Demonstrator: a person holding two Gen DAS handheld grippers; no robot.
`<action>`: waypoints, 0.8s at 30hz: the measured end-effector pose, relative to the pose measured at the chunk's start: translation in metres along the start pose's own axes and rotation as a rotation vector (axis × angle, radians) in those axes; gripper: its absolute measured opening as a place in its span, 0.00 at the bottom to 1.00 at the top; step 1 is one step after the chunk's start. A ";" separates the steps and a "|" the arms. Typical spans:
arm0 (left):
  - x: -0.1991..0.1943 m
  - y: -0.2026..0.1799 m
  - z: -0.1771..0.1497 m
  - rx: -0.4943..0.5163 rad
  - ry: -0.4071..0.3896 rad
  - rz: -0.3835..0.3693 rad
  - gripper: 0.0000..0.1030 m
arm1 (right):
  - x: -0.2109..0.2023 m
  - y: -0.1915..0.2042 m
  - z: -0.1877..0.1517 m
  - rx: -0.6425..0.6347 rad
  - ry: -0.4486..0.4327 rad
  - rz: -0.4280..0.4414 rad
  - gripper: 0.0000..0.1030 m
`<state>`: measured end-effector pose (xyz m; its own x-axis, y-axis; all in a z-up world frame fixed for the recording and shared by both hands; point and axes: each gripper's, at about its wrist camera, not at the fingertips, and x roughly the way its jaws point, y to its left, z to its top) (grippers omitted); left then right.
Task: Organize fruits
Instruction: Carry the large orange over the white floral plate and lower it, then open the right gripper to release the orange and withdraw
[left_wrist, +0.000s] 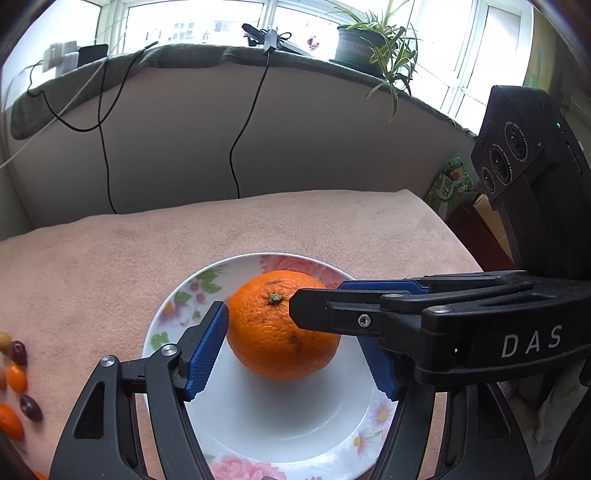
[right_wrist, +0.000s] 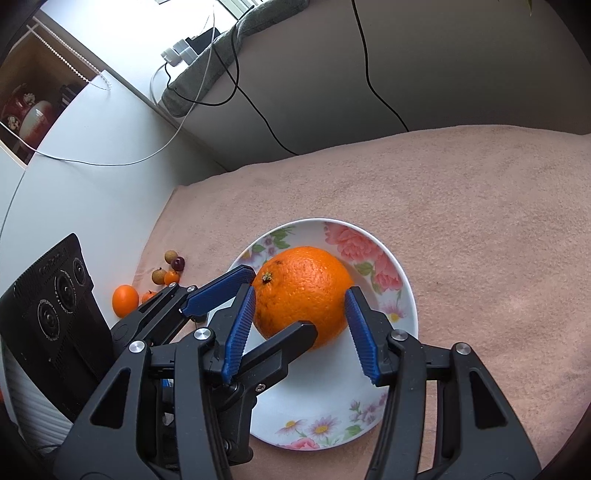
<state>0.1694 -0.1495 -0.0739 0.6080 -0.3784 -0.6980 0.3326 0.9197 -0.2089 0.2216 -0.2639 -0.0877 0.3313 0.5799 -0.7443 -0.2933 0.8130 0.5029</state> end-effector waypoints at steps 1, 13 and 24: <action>-0.001 0.000 0.000 0.002 -0.002 0.001 0.67 | 0.000 0.001 0.000 -0.007 -0.004 -0.010 0.52; -0.012 0.005 -0.009 -0.019 -0.003 0.001 0.68 | -0.014 0.004 -0.007 -0.028 -0.057 -0.081 0.65; -0.035 0.013 -0.020 -0.018 -0.032 0.024 0.68 | -0.037 0.011 -0.023 -0.044 -0.159 -0.140 0.65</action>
<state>0.1382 -0.1220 -0.0658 0.6387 -0.3589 -0.6806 0.3048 0.9302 -0.2045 0.1859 -0.2770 -0.0646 0.5082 0.4654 -0.7247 -0.2719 0.8851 0.3777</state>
